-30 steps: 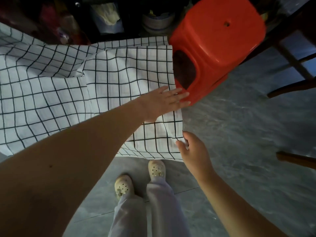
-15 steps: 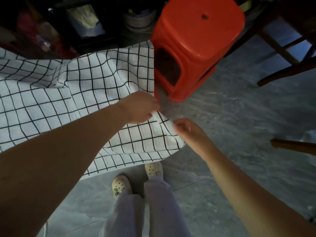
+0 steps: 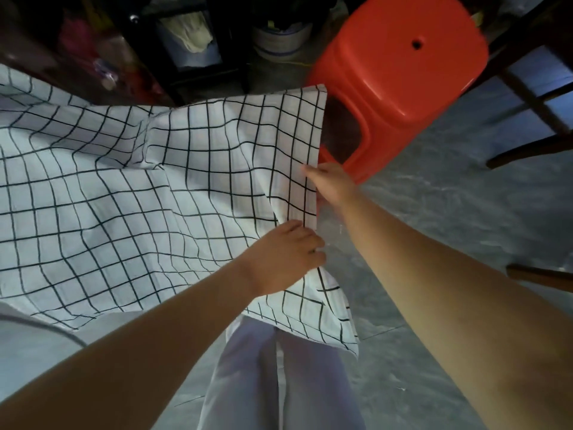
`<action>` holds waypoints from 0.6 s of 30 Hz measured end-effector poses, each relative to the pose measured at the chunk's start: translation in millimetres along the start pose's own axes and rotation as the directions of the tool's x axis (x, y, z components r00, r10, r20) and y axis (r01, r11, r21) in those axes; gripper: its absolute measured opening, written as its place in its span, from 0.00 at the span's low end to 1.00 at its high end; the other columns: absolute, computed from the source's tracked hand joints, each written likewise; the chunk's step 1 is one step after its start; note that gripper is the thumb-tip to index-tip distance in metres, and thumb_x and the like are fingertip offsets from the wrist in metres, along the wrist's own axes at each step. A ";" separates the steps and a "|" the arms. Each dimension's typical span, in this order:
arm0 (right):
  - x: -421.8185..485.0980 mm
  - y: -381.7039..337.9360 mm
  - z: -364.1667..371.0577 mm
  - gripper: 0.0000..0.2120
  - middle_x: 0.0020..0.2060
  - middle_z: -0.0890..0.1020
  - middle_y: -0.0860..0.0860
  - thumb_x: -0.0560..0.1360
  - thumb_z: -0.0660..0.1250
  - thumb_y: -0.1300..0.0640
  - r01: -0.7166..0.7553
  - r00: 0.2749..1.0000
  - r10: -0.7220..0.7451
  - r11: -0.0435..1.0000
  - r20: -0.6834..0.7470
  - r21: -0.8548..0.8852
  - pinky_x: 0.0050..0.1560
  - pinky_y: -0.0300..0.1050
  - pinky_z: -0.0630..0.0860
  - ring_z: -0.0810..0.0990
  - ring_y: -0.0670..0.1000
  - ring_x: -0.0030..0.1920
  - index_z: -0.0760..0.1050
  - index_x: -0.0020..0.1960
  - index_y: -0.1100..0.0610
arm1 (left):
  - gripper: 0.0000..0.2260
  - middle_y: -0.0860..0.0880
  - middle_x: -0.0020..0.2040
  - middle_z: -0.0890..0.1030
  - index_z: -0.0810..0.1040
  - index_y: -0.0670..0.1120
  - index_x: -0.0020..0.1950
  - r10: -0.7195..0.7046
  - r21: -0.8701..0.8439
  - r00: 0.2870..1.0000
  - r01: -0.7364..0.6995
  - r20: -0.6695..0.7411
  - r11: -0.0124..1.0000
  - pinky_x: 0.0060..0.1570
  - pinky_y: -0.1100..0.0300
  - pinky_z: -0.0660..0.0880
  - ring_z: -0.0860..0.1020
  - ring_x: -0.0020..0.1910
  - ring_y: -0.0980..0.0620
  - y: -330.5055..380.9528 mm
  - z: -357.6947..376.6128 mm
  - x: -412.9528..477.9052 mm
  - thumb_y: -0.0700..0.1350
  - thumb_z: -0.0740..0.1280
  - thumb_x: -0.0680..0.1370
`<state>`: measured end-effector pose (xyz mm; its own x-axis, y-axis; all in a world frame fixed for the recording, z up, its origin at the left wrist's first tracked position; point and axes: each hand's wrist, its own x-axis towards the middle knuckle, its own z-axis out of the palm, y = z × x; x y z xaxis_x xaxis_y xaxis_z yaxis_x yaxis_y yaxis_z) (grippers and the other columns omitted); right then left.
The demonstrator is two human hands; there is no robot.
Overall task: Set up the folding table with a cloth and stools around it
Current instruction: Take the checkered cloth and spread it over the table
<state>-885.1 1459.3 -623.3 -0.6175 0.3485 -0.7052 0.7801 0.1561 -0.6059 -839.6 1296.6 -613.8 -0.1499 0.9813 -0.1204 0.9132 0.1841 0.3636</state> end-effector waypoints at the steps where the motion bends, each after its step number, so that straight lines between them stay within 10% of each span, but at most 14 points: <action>1: 4.2 0.5 2.8 0.08 0.34 0.75 0.47 0.77 0.66 0.52 -0.025 0.999 0.025 1.000 -0.028 0.012 0.29 0.32 0.67 0.72 0.43 0.34 0.76 0.43 0.56 | 0.14 0.46 0.53 0.81 0.79 0.47 0.49 0.006 0.001 1.000 -0.006 -0.004 1.000 0.59 0.49 0.74 0.79 0.53 0.44 0.3 2.2 -2.2 0.38 0.64 0.65; 8: 11.5 1.1 12.3 0.15 0.52 0.83 0.55 0.71 0.69 0.64 -0.003 0.992 0.019 0.992 -0.127 0.126 0.53 0.43 0.77 0.81 0.52 0.52 0.78 0.58 0.60 | 0.14 0.45 0.59 0.79 0.79 0.48 0.50 0.062 -0.039 0.997 -0.063 -0.044 0.997 0.61 0.48 0.72 0.77 0.58 0.44 -0.5 11.5 -6.1 0.37 0.70 0.66; 13: -3.7 2.6 9.0 0.18 0.52 0.81 0.49 0.72 0.67 0.63 0.166 0.967 -0.157 0.986 -0.202 0.032 0.55 0.40 0.75 0.79 0.47 0.52 0.73 0.62 0.57 | 0.33 0.46 0.76 0.62 0.64 0.49 0.73 0.098 -0.063 0.995 -0.100 -0.029 0.993 0.72 0.45 0.59 0.62 0.73 0.47 -19.5 -2.4 -18.0 0.47 0.69 0.68; 18: -41.1 32.8 5.3 0.15 0.54 0.81 0.48 0.75 0.65 0.59 0.278 0.942 -0.288 0.957 -0.171 -0.078 0.56 0.41 0.74 0.79 0.46 0.55 0.74 0.62 0.57 | 0.33 0.45 0.76 0.60 0.58 0.47 0.75 -0.329 -0.152 0.932 0.307 -0.153 0.940 0.72 0.43 0.58 0.60 0.73 0.47 -82.1 -35.1 -21.2 0.43 0.68 0.73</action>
<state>-834.6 1445.2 -616.2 -0.7892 0.4414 -0.4271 0.5828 0.3186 -0.7476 -924.7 1262.6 -608.7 -0.4980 0.8624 -0.0906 0.7544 0.4824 0.4451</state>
